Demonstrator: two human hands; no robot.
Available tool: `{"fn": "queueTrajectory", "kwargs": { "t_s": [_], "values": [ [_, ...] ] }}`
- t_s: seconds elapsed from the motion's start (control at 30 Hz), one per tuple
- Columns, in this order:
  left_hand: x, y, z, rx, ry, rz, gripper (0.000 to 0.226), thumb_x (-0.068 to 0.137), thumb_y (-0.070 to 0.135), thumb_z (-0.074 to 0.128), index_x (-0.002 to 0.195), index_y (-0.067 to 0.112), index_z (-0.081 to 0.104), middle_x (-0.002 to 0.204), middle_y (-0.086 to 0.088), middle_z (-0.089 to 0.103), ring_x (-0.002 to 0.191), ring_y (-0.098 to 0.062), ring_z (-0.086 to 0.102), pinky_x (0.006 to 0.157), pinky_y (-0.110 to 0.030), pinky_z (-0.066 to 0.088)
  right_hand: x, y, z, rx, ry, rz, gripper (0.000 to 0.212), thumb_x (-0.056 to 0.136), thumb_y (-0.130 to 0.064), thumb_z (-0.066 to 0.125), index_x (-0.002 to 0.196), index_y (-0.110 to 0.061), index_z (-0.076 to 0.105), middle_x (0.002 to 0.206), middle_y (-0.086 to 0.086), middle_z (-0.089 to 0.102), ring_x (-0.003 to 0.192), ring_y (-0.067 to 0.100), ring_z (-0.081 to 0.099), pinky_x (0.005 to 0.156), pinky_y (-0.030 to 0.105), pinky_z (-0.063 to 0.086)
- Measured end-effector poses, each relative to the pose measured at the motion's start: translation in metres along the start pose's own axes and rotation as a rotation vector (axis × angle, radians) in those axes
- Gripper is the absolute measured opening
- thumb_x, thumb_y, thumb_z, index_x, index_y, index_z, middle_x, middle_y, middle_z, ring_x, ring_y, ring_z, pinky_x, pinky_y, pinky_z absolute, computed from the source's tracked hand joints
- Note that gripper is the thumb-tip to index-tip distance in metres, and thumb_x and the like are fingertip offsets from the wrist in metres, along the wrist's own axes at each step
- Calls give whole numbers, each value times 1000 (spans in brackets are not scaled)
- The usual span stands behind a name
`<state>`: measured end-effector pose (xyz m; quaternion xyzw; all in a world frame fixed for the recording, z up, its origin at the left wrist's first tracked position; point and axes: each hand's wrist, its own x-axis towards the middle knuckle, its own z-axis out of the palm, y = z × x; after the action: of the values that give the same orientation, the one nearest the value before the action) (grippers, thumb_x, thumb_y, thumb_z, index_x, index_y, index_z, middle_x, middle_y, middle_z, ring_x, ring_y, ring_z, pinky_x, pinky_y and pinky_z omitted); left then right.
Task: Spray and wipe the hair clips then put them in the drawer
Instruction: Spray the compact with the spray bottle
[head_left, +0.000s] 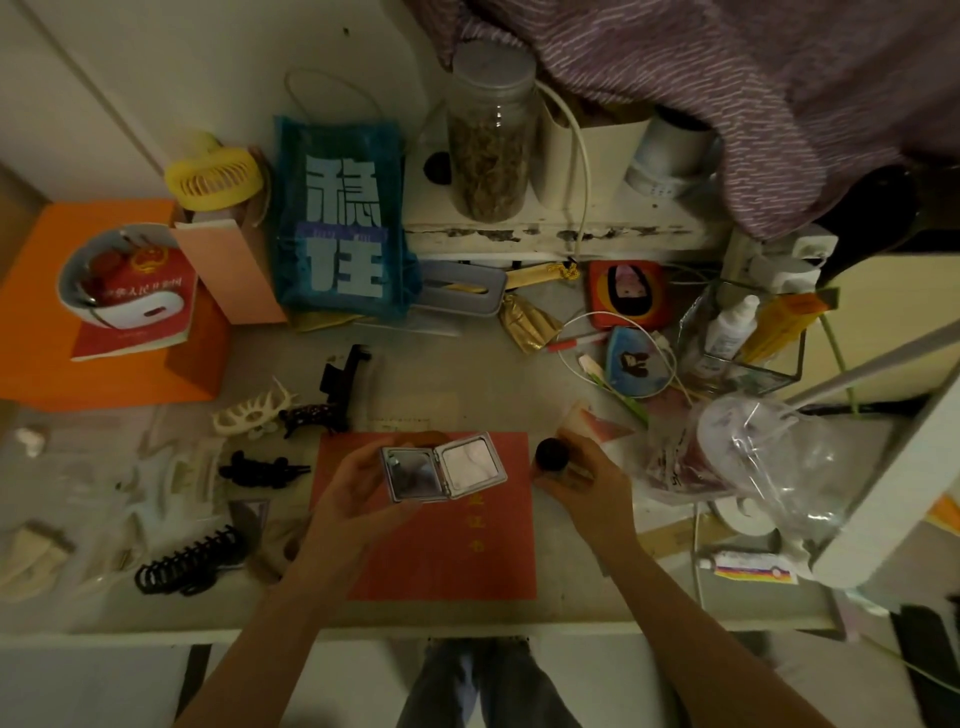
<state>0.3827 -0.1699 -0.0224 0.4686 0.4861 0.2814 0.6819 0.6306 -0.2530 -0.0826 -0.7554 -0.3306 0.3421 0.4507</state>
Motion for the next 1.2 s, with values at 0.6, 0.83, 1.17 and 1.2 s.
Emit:
{"fn": "queueTrajectory", "kwargs": {
  "t_s": [0.6,0.83,1.17,1.2],
  "values": [
    [-15,-2,-1,-66,-105,-8,64,64,-2,73,119,26,56,116,3,69,103,-22,67,69,-34,59,-64,-43,-12,-11,-68,-34,61,74,-13,79,128,-25,52,119,-8,63,104,6,62,88,22,53],
    [-34,-6,-5,-13,-101,-16,69,63,6,76,125,27,54,120,1,67,106,-23,66,79,-44,58,-60,-63,-4,1,-426,-9,76,73,-11,79,116,-61,41,109,-47,53,104,-20,52,84,1,43],
    [-49,-20,-23,-9,-83,-55,73,64,-1,79,127,25,54,122,0,66,112,-22,63,84,-42,57,-62,-61,14,-222,-529,-132,73,74,-23,81,133,-39,41,120,-14,61,103,-2,60,90,24,52],
    [-50,-22,-25,-9,-76,-57,72,64,-1,78,126,25,54,122,2,66,112,-21,63,83,-40,57,-62,-60,17,-231,-539,-138,71,74,-24,81,133,-36,43,120,-14,60,103,-4,59,90,20,51]
  ]
}}
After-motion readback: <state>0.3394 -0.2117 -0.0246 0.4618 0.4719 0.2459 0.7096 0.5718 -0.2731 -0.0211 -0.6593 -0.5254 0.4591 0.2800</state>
